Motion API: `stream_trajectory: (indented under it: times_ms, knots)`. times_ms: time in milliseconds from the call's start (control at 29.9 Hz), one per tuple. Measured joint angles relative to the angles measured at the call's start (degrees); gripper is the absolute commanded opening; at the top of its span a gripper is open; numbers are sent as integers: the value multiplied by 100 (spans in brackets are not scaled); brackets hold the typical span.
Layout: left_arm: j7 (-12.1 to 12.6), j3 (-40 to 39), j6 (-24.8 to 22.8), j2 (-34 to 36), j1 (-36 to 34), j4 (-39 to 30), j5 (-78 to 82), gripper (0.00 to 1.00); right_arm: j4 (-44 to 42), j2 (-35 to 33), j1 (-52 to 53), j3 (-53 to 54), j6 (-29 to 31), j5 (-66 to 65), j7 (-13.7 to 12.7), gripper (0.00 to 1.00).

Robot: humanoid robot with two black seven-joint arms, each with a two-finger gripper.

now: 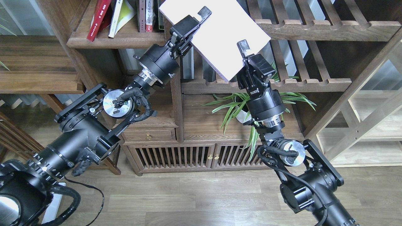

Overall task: Organize books on shelf
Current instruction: 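Hold the white book with both grippers in front of the shelf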

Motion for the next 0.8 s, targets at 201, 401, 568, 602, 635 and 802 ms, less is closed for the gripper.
stream_trajectory:
  times_ms: [201, 401, 568, 602, 635, 802]
  knots:
    - [-2, -2, 0, 1, 0, -17, 32, 4, 0, -1, 6, 0, 0, 0, 0, 7]
    - [-9, 6, 1, 1, -2, -35, 90, 3, 0, -1, 16, -2, 0, 0, 2, 22]
    - [-3, 24, 1, -4, -61, -47, 264, 3, -33, 1, 93, 37, 0, -4, 8, 50]
    - [-3, 25, 1, -5, -70, -49, 299, 3, -40, 1, 131, 52, -5, -7, 9, 52]
    - [-3, 15, 1, -4, -75, -49, 328, 3, -45, 1, 165, 70, -22, -7, 10, 54]
    - [-8, -13, 1, -1, -100, -30, 382, 3, -78, 0, 328, 128, -145, -22, 11, 60]
